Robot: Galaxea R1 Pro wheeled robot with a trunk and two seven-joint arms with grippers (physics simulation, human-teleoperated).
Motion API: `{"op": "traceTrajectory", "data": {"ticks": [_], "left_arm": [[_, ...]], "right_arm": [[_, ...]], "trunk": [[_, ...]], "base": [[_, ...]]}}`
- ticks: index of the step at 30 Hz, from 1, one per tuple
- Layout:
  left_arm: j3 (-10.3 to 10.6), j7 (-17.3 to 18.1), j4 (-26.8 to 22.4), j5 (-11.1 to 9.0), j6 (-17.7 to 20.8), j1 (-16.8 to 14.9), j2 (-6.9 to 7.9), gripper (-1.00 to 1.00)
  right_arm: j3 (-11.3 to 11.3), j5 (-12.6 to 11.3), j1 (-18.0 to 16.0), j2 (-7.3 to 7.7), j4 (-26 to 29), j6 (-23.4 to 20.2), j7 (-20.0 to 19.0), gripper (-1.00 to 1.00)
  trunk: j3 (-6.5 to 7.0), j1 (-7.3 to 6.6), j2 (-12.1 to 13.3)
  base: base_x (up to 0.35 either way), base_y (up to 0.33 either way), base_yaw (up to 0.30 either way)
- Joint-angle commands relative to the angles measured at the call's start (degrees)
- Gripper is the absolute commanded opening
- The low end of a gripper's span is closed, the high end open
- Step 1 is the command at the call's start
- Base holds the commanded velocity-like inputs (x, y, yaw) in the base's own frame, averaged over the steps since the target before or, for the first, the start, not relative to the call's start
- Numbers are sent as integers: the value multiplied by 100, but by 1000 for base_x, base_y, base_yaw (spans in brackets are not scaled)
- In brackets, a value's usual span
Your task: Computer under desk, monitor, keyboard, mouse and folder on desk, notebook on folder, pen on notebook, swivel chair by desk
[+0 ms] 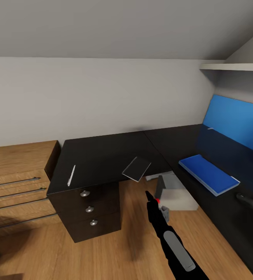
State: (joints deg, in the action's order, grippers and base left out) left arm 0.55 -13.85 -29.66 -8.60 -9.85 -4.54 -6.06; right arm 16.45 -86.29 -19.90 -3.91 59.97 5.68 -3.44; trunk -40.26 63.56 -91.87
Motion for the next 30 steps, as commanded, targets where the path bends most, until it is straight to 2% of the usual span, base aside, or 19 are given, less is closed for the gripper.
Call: {"op": "traceTrajectory", "data": {"ticks": [1,6,30], "left_arm": [[7,-8,4,-54,-26,-3,-1,100],[7,4,4,-54,-27,-1,-2,100],[7,-11,-30,-54,-134,-3,0,100]], "right_arm": [[16,-28,-5,3,-3,39,-60,100],[17,137,-4,-4,-4,39,-217,100],[16,138,-5,4,-80,38,-218,100]], "trunk": [[-5,-1,-2],[-5,-1,-2],[-5,-1,-2]], "base": [[0,71,0],[0,18,0],[133,0,0]]}}
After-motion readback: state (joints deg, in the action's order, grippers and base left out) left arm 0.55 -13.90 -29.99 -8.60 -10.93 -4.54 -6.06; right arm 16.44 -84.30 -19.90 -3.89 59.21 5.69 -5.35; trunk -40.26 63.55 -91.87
